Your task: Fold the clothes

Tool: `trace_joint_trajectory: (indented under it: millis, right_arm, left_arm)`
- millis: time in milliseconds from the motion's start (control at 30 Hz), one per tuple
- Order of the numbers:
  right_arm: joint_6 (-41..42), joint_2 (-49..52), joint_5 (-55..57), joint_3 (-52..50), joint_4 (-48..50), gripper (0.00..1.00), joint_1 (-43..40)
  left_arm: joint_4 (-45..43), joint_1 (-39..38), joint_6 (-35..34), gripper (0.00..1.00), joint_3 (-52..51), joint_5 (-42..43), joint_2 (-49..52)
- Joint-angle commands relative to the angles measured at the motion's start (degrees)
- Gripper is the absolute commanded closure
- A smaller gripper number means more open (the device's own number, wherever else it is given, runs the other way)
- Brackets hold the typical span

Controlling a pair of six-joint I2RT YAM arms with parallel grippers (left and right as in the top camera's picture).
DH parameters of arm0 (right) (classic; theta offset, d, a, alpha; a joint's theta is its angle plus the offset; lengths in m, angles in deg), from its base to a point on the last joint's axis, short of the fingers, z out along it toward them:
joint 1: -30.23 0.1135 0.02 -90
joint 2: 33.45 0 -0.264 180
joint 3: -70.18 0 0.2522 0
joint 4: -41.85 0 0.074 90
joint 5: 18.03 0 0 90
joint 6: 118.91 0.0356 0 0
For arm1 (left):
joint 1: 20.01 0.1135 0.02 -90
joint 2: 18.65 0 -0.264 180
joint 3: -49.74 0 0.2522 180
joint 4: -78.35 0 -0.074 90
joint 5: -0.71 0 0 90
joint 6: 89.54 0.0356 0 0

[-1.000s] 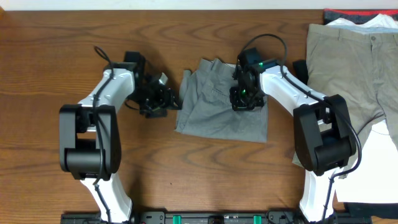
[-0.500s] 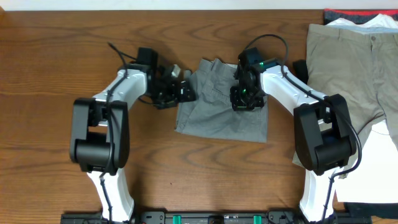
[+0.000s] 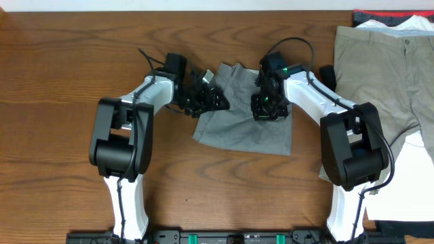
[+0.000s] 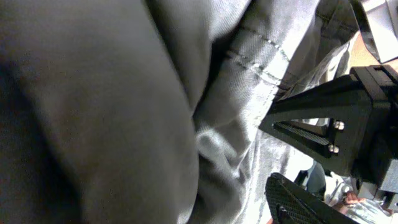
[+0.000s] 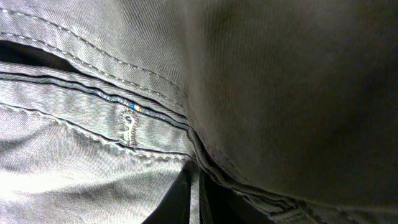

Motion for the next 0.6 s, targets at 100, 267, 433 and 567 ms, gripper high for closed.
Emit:
trace_joint_trajectory:
  millis: [100, 267, 433, 567]
  right_arm:
    - [0.33, 4.59, 9.79, -2.45, -0.24, 0.93, -1.18]
    - [-4.46, 4.35, 7.91, -2.23, -1.38, 0.93, -1.29]
    - [-8.35, 1.51, 8.31, 1.95, -9.11, 0.94, -4.28]
    - [-10.23, -4.22, 8.15, 6.27, -12.90, 0.93, -7.39]
  left_arm:
    - [-1.20, -3.58, 0.42, 0.50, -1.64, -3.72, 3.48]
    - [-1.20, -3.02, 0.33, 0.89, -1.64, -3.85, 3.43]
    - [0.57, 0.52, 0.44, 0.94, -1.64, -1.18, 1.64]
    - [0.55, 4.44, 1.88, 0.94, -1.64, 5.86, -1.86]
